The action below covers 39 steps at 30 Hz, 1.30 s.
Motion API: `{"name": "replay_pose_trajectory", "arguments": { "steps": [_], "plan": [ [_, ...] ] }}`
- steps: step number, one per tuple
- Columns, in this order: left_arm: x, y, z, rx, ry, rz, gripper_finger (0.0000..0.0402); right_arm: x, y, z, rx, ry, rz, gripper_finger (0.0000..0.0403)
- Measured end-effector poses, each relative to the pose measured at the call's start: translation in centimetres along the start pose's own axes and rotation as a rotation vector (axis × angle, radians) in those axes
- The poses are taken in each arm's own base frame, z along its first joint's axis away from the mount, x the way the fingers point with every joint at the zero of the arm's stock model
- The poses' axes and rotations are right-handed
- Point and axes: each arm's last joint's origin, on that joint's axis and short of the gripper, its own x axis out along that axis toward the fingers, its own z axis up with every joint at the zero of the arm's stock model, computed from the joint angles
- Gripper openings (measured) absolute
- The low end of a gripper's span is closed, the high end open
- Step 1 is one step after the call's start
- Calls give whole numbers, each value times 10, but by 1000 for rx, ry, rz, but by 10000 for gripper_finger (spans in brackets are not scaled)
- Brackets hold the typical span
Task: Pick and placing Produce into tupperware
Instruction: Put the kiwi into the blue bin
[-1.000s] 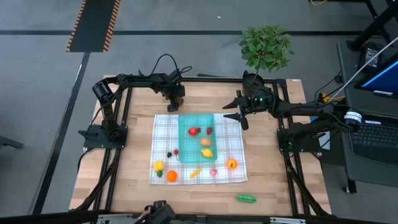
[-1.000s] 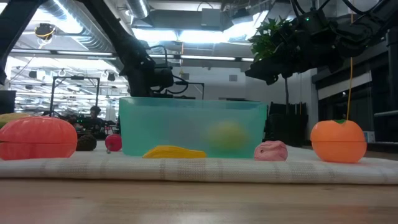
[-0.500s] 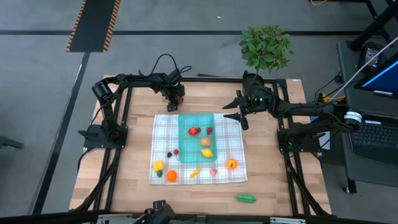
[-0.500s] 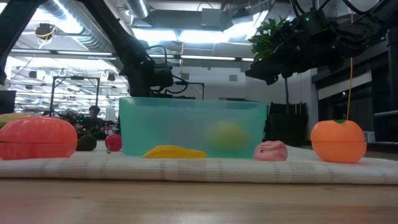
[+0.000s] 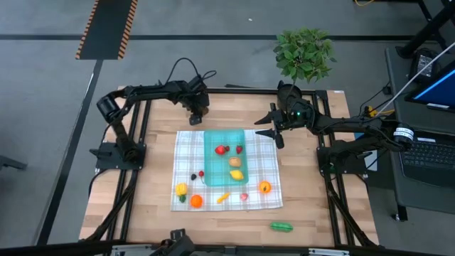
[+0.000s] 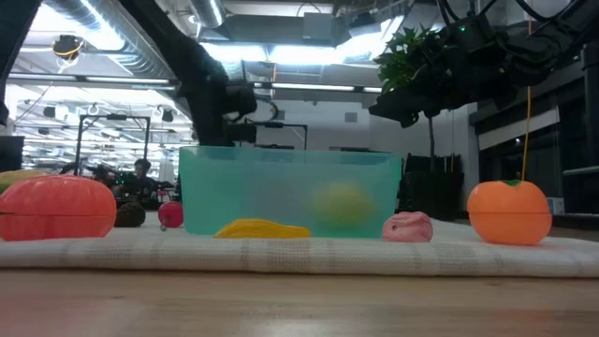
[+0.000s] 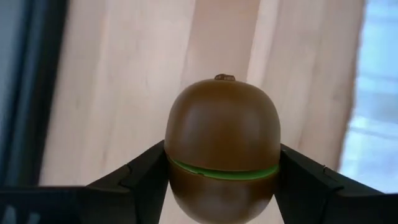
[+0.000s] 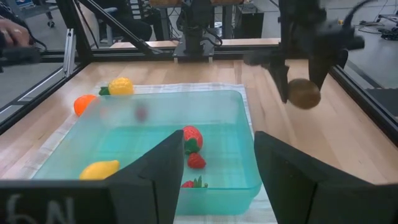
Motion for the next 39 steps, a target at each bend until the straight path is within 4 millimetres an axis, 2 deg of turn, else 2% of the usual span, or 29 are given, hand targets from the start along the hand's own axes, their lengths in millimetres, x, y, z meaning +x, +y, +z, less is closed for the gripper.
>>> {"name": "replay_pose_trajectory", "arguments": {
  "steps": [7,11,17,25,35,39],
  "plan": [
    [-48,-4,3,-24,-158,-47,230,0,0,0,2,3,1,195],
    [-81,-8,2,-24,-251,-14,230,0,0,0,2,4,0,195],
    [-122,-23,-9,4,-447,-59,230,0,0,0,-1,4,0,195],
    [-134,-51,-53,0,-662,-39,230,0,0,0,-2,3,1,195],
    [-169,-86,-100,21,-929,8,230,0,0,0,-1,3,1,195],
    [-177,-98,-121,-2,-1012,18,230,0,0,0,-1,3,1,195]
  ]
}}
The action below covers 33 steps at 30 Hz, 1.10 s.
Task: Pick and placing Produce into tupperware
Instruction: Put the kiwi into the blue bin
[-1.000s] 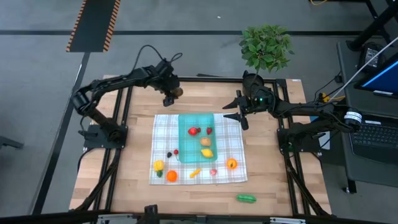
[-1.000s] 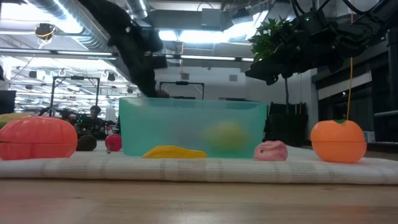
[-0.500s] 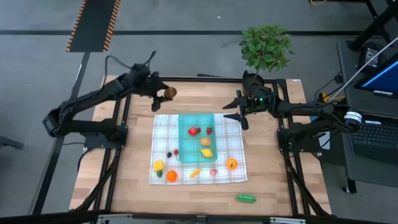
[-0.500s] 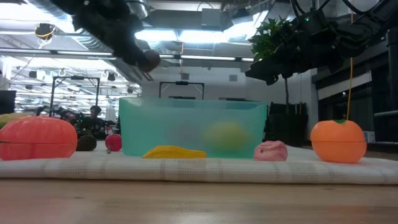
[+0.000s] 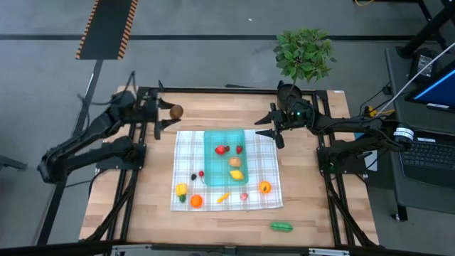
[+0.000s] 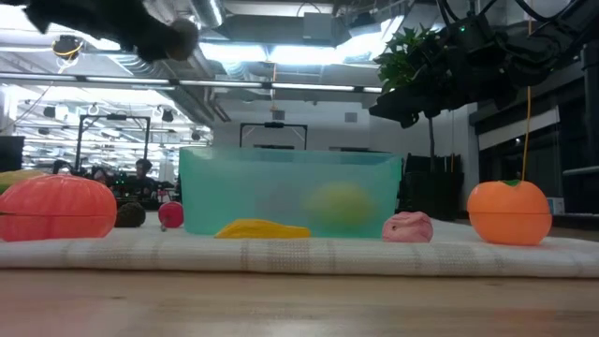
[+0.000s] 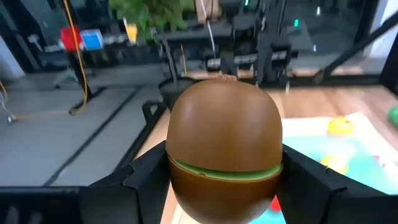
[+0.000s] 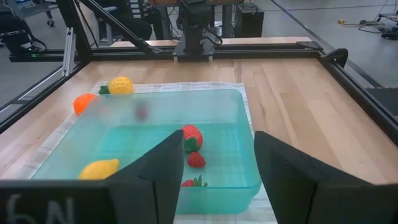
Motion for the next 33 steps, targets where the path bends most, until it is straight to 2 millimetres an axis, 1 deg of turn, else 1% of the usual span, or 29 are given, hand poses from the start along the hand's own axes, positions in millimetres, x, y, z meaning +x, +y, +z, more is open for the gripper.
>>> {"name": "replay_pose_trajectory", "arguments": {
  "steps": [5,8,13,18,25,33],
  "plan": [
    [-14,-14,-20,-68,-60,-14,230,0,0,0,0,0,0,195],
    [-20,-19,-26,-75,-103,-5,230,0,0,0,0,0,0,195],
    [-25,-25,-35,-96,-133,-6,230,0,0,0,0,0,0,195],
    [-21,-29,-43,-126,-146,-28,230,0,0,0,0,0,0,195],
    [-17,-37,-44,-147,-191,-121,230,0,0,0,0,0,0,195],
    [-10,-48,-52,-159,-193,-131,230,0,0,0,0,0,0,195]
  ]
}}
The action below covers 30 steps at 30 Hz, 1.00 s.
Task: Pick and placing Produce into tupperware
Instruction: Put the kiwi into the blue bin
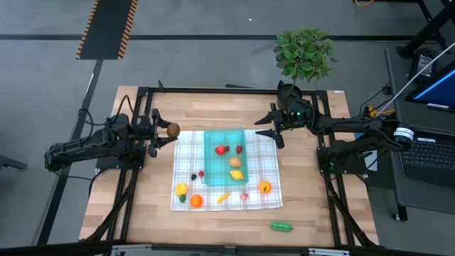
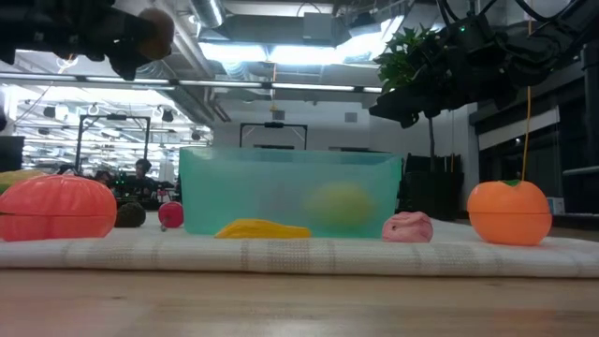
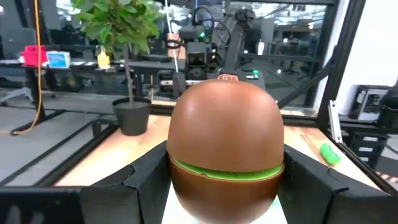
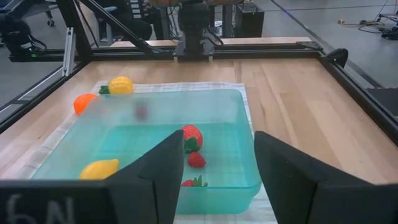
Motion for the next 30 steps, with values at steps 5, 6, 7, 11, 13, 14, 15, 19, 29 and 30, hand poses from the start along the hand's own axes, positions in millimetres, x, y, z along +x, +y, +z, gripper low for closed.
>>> {"name": "replay_pose_trajectory", "arguments": {
  "steps": [5,6,7,11,13,14,15,19,29,30],
  "plan": [
    [2,-6,-4,-1,-9,-9,230,0,0,0,0,0,0,195],
    [3,-6,-4,1,-12,-1,230,0,0,0,0,0,0,195],
    [3,-7,-5,5,-10,4,230,0,0,0,0,0,0,195],
    [3,-10,-5,-4,-9,-9,230,0,0,0,0,0,0,195],
    [3,-10,-5,-12,-7,5,230,0,0,0,0,0,0,195],
    [3,-11,-6,-13,-2,18,230,0,0,0,0,0,0,195],
    [4,-11,-6,-13,7,34,230,0,0,0,0,0,0,195],
    [6,-11,-10,-15,41,91,230,0,0,0,0,0,0,195],
    [14,-10,-16,-1,110,181,230,0,0,0,-1,-1,0,195],
    [14,-10,-16,-3,112,181,230,0,0,0,-1,-1,0,195]
  ]
}}
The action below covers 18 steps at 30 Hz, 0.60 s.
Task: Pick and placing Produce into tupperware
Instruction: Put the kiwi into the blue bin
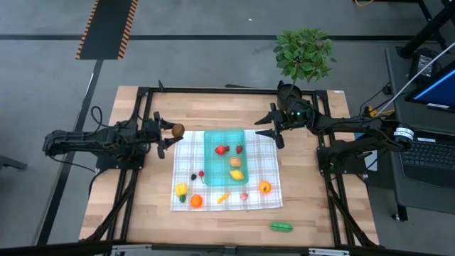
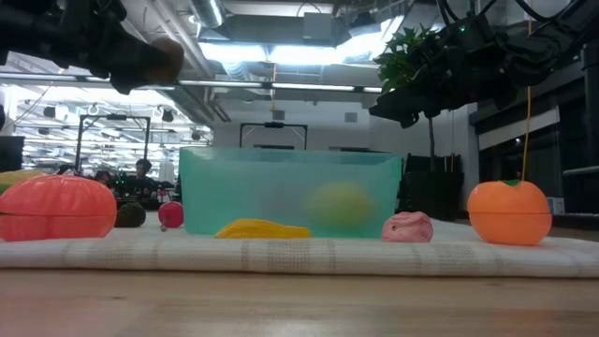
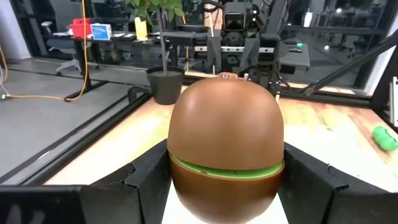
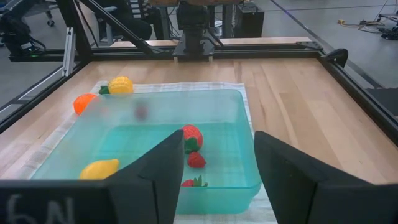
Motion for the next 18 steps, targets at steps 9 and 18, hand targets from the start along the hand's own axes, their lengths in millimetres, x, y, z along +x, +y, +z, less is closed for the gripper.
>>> {"name": "replay_pose_trajectory", "arguments": {
  "steps": [9,18],
  "plan": [
    [4,0,-2,4,23,24,231,0,0,0,-1,0,0,195],
    [20,-4,-3,8,45,14,231,0,0,0,-6,0,0,195]
  ]
}}
